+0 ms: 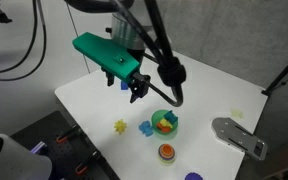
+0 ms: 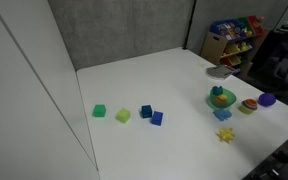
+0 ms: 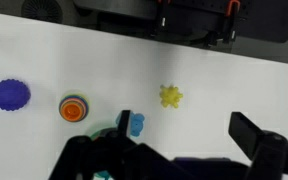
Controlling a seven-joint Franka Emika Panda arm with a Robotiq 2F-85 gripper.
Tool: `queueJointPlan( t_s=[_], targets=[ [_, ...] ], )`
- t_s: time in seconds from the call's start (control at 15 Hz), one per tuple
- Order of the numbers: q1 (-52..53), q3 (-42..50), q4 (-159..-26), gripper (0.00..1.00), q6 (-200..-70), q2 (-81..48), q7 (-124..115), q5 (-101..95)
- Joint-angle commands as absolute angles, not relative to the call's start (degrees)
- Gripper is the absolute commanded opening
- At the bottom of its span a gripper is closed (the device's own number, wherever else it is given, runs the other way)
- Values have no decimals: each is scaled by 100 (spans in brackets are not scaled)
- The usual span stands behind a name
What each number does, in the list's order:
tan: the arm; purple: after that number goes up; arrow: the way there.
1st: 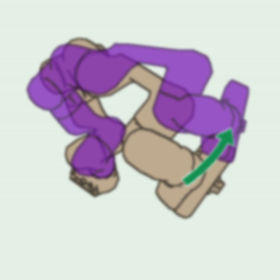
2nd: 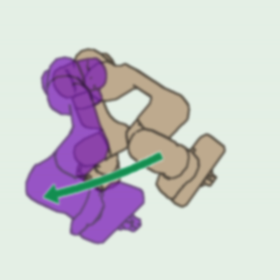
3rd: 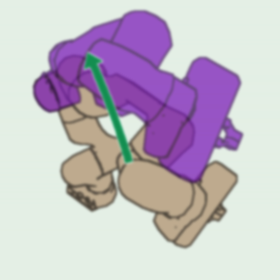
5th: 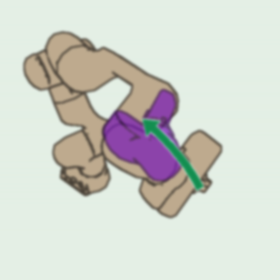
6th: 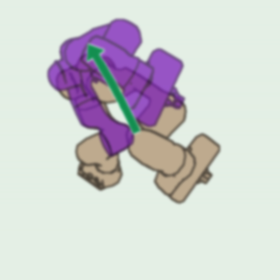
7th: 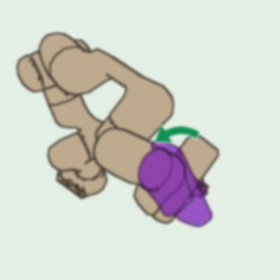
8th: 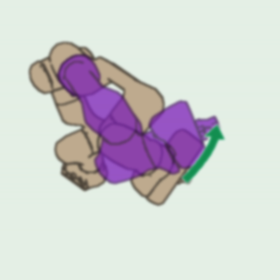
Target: Remove the yellow object from the green bowl and place it in on the worktop
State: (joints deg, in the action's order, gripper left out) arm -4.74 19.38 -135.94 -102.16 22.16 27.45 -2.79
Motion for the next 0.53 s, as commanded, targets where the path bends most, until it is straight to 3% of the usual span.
queueJointPlan(
  t_s=[0.0, 0.47],
  targets=[
    [-607, 1817, -13588, 100, -10212, 2197, 2785, -234],
    [-578, 1751, -13646, 100, -10619, 1958, 2721, -284]
  ],
)
